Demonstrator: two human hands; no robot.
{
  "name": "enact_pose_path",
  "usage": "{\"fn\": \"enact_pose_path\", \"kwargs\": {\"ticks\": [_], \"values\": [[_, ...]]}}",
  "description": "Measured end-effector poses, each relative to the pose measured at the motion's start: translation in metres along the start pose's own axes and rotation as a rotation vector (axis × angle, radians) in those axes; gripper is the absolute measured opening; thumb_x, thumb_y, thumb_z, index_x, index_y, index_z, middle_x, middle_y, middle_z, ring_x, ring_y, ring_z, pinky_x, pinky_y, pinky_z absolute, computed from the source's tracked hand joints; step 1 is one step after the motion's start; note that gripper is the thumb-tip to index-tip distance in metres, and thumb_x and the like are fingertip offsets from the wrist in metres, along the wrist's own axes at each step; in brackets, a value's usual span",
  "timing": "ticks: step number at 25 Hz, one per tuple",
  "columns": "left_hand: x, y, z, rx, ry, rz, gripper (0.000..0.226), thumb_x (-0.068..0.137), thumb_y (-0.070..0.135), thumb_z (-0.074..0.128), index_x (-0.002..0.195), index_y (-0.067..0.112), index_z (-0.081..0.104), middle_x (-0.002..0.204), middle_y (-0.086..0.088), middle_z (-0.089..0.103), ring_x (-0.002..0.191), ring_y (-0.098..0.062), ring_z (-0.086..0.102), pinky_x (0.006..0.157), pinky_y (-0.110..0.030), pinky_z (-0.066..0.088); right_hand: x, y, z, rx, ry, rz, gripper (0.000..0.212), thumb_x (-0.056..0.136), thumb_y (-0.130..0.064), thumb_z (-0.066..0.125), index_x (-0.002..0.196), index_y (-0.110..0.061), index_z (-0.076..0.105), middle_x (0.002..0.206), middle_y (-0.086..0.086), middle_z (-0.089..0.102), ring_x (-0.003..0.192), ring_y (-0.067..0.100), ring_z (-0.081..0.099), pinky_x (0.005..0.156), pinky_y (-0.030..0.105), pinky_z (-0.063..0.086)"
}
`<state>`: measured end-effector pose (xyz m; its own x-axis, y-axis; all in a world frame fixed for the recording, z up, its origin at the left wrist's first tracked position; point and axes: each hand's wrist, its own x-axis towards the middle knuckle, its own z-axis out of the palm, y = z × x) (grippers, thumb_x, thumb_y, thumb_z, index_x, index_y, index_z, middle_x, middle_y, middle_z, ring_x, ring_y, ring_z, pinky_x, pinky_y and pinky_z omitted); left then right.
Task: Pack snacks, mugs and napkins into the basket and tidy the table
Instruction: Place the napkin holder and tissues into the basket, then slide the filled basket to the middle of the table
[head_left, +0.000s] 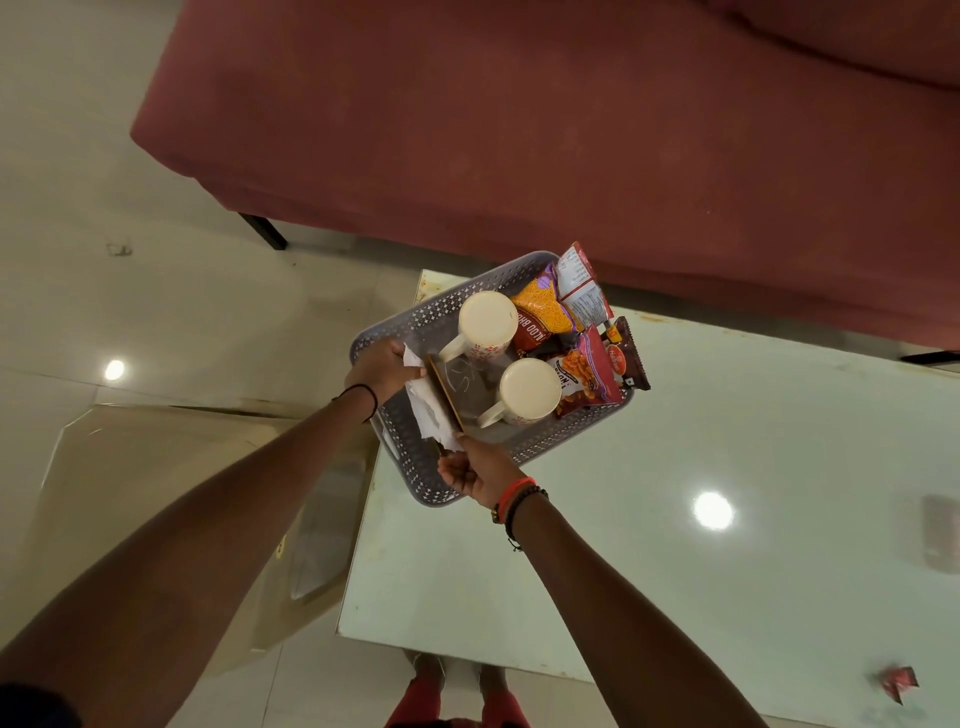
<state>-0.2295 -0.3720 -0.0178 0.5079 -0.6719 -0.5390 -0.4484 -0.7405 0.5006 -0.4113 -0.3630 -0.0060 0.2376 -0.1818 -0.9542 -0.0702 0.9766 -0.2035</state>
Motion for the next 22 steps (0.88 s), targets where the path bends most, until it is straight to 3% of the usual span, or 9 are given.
{"fn": "enact_pose_path", "kwargs": {"ticks": [3,5,8,10,12,14,17,19,22], "values": [[-0.011,-0.008,0.000,-0.210,0.046,-0.116,0.029,0.077,0.030,0.072,0.090,0.006,0.062,0.087,-0.008,0.064,0.082,-0.021,0.060,0.079,-0.034,0.048,-0.020,-0.006,-0.013,-0.165,-0.062,0.029,0.033,0.098,-0.019,0.048,0.070,-0.001,0.055,0.056,0.009,0.061,0.043,0.012,0.059,0.041,0.018,0.051],[-0.024,-0.010,0.001,-0.411,0.209,-0.227,0.031,0.081,0.033,0.066,0.100,0.008,0.064,0.097,-0.009,0.069,0.088,-0.025,0.064,0.079,-0.031,0.049,-0.040,-0.017,-0.028,-0.303,-0.117,0.008,0.027,0.096,-0.015,0.050,0.073,-0.003,0.059,0.061,0.008,0.061,0.044,0.009,0.056,0.041,0.016,0.048],[-0.046,-0.009,0.007,-0.693,0.529,-0.292,0.030,0.088,0.022,0.056,0.113,0.006,0.051,0.098,-0.008,0.063,0.089,-0.022,0.058,0.077,-0.030,0.045,-0.074,-0.056,-0.059,-0.410,-0.189,-0.149,0.015,0.093,-0.009,0.053,0.081,-0.005,0.061,0.064,0.005,0.059,0.049,0.007,0.051,0.043,0.013,0.042],[-0.060,-0.013,0.012,-0.893,0.606,-0.395,0.030,0.090,0.014,0.051,0.117,0.001,0.044,0.090,-0.002,0.055,0.090,-0.021,0.051,0.075,-0.024,0.043,-0.090,-0.093,-0.081,-0.411,-0.128,-0.274,0.012,0.092,-0.007,0.054,0.083,-0.005,0.062,0.058,0.001,0.061,0.047,0.006,0.052,0.043,0.012,0.042],[-0.067,-0.022,0.027,-0.872,0.531,-0.496,0.021,0.093,0.020,0.046,0.104,0.002,0.047,0.091,-0.012,0.058,0.094,-0.028,0.053,0.078,-0.020,0.046,-0.096,-0.132,-0.101,-0.362,0.031,-0.439,0.014,0.091,-0.003,0.053,0.080,-0.003,0.062,0.051,-0.001,0.065,0.047,0.008,0.055,0.044,0.012,0.047],[-0.075,-0.027,0.044,-0.849,0.352,-0.470,0.033,0.095,0.032,0.044,0.103,0.002,0.053,0.110,-0.021,0.062,0.106,-0.035,0.058,0.089,-0.034,0.048,-0.088,-0.168,-0.116,-0.315,0.240,-0.617,0.015,0.090,0.001,0.052,0.078,-0.002,0.062,0.050,0.000,0.066,0.047,0.009,0.059,0.050,0.016,0.052],[-0.083,-0.019,0.059,-0.953,0.179,-0.401,0.021,0.092,0.028,0.050,0.112,0.023,0.048,0.120,-0.006,0.057,0.105,-0.024,0.057,0.088,-0.035,0.045,-0.054,-0.206,-0.131,-0.524,0.600,-0.773,0.018,0.090,-0.004,0.050,0.098,0.002,0.065,0.074,0.005,0.065,0.068,0.015,0.060,0.078,0.033,0.055],[-0.079,-0.018,0.063,-0.947,0.193,-0.462,0.025,0.091,0.014,0.046,0.115,0.018,0.044,0.124,-0.012,0.055,0.103,-0.025,0.054,0.093,-0.041,0.047,-0.030,-0.219,-0.134,-0.684,0.632,-0.756,0.025,0.090,-0.005,0.048,0.105,0.006,0.064,0.091,0.011,0.063,0.087,0.021,0.057,0.089,0.039,0.051],[-0.072,-0.021,0.063,-0.893,0.207,-0.547,0.030,0.092,0.006,0.039,0.121,-0.001,0.045,0.125,-0.022,0.055,0.110,-0.035,0.056,0.096,-0.047,0.047,-0.006,-0.224,-0.127,-0.706,0.432,-0.609,0.022,0.094,-0.008,0.047,0.102,0.005,0.062,0.092,0.011,0.062,0.089,0.023,0.056,0.074,0.027,0.049]]}}
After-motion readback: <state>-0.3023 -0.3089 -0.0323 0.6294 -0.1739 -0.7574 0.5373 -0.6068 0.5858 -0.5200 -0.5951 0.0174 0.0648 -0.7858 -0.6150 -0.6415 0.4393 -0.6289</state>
